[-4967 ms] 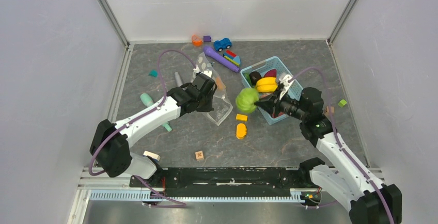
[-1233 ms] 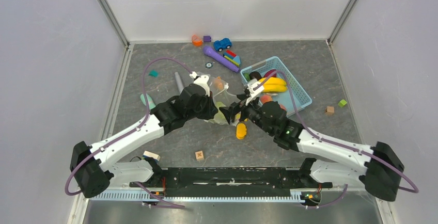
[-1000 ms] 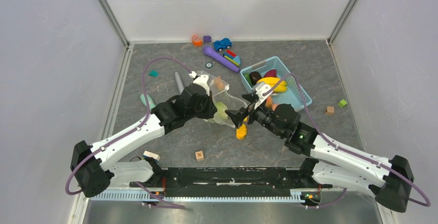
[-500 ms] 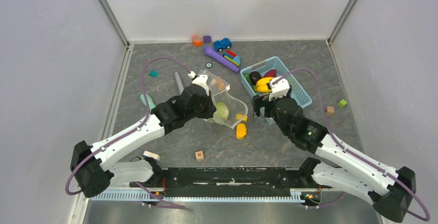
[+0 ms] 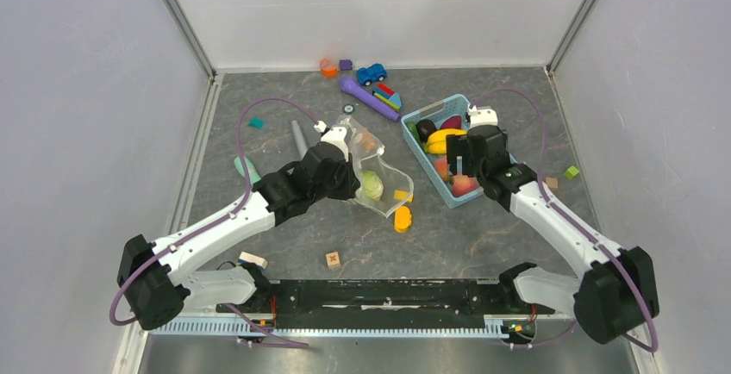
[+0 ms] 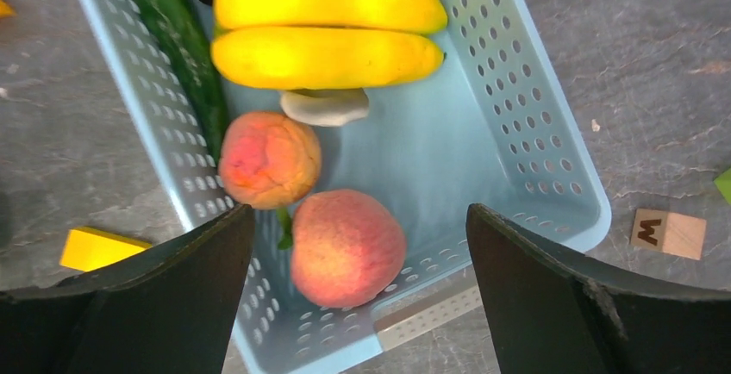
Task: Place the food in the zip-top bag and seal the zipper
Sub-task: Pick up the fake fruit from the bin.
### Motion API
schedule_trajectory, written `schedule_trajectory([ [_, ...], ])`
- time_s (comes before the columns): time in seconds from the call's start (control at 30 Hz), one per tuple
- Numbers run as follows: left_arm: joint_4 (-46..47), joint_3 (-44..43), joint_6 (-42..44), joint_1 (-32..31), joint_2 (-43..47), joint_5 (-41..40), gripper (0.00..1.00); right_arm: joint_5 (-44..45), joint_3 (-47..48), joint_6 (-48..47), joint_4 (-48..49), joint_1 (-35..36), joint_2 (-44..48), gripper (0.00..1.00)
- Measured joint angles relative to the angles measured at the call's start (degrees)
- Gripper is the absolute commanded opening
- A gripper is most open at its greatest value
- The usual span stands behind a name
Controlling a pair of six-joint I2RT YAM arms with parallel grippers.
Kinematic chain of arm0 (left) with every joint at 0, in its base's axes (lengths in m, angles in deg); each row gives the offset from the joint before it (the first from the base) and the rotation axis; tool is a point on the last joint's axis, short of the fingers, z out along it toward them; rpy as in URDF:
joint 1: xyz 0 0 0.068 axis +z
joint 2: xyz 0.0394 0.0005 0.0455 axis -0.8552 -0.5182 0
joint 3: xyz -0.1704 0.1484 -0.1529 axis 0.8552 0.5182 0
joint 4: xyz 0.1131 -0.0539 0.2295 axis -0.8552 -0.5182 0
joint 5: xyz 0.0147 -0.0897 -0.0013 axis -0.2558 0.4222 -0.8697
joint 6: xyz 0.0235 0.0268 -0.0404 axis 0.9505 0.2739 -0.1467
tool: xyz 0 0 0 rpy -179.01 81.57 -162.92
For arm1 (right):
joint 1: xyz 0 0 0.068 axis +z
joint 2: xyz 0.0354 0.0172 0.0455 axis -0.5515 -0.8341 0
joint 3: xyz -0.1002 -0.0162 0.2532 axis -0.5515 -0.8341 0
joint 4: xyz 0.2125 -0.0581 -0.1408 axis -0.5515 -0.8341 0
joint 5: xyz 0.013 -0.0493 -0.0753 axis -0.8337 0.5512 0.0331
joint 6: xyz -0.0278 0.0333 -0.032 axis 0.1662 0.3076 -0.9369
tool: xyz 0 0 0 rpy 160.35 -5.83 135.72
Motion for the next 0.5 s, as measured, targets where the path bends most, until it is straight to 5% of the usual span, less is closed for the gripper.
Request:
schedule_trajectory([
  [0.2, 0.0, 0.0, 0.0, 0.0, 0.0, 0.0, 0.10, -8.5, 1.0, -1.7, -1.2, -6.6, -8.5, 0.96],
  [0.5, 0.0, 0.0, 0.0, 0.0, -1.4, 0.2, 0.09, -13.8, 1.0, -3.1, -3.0, -7.2, -12.7, 0.94],
])
